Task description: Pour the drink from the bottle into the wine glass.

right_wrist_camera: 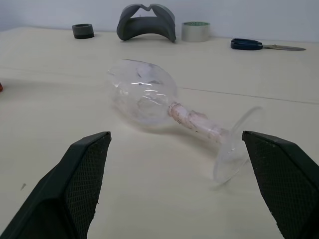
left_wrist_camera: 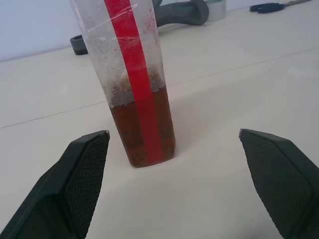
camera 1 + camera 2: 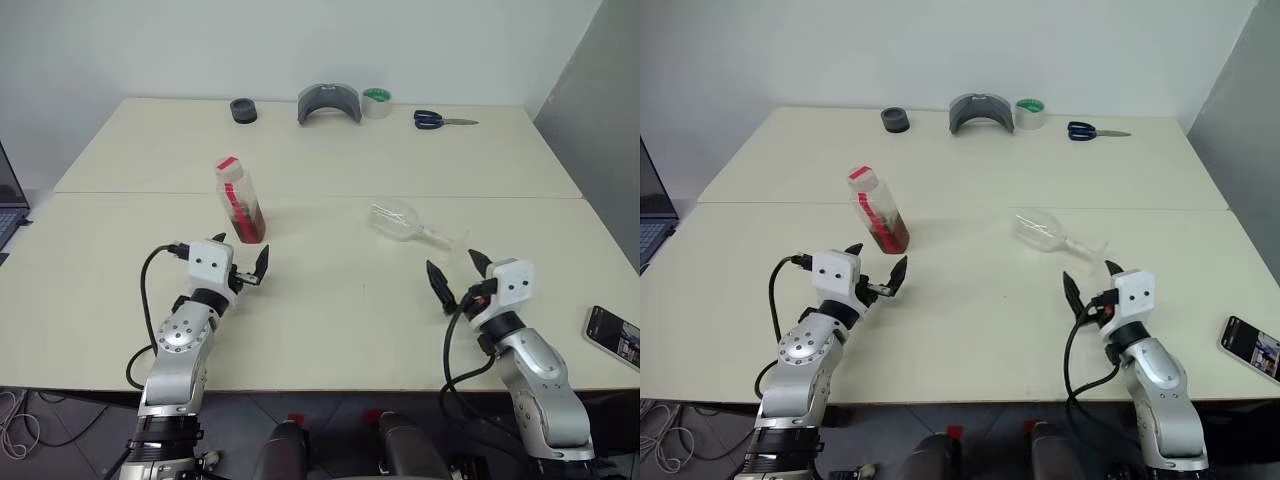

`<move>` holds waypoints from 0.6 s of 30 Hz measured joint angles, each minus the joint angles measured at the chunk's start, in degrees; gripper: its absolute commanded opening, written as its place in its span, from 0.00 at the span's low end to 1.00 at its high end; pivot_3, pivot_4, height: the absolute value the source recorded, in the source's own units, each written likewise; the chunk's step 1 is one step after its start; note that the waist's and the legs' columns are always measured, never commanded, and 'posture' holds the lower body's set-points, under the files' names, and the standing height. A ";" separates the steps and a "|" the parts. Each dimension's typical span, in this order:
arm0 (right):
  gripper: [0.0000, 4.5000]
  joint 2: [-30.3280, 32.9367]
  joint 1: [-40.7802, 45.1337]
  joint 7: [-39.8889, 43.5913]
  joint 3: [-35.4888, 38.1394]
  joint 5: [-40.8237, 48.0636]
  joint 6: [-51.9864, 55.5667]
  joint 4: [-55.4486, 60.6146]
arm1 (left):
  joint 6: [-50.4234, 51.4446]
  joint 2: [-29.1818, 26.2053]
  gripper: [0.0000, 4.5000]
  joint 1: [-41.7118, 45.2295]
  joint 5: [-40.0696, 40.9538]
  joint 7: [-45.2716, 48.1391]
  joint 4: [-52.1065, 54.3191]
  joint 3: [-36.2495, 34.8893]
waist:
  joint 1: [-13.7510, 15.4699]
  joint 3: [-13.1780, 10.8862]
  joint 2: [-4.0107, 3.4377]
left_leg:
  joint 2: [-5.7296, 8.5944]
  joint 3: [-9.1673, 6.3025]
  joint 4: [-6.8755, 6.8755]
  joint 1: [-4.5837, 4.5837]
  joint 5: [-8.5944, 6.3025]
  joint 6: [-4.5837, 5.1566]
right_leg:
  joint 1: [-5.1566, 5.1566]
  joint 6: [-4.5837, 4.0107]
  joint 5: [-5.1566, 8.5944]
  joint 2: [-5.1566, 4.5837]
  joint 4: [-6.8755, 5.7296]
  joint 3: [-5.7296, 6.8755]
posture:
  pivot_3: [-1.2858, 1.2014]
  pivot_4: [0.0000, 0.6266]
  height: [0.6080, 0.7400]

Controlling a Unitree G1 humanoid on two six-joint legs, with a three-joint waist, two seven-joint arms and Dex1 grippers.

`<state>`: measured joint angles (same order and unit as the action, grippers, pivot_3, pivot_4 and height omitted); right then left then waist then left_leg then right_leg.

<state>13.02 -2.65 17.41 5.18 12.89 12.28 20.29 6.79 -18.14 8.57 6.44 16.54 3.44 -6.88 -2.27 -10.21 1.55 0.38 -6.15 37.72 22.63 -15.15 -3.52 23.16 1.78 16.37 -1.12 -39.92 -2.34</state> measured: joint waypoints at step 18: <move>1.00 -0.47 1.09 0.02 0.25 -0.02 -0.18 -0.32 | 1.29 0.00 1.00 0.12 -0.12 0.37 0.72 0.89 | 0.00 0.00 0.00 | 0.00 0.00 0.00 0.00 0.00 0.00 | 0.00 0.00 0.00 0.00 0.00 0.00 | 0.52 0.24 1.00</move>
<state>12.55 -1.56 17.42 5.43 12.88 12.10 19.97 8.08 -18.14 8.69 6.32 16.91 4.16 -5.99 -2.27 -10.21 1.55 0.38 -6.15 37.72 22.63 -15.15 -3.52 23.16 1.78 16.37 -1.12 -39.92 -2.34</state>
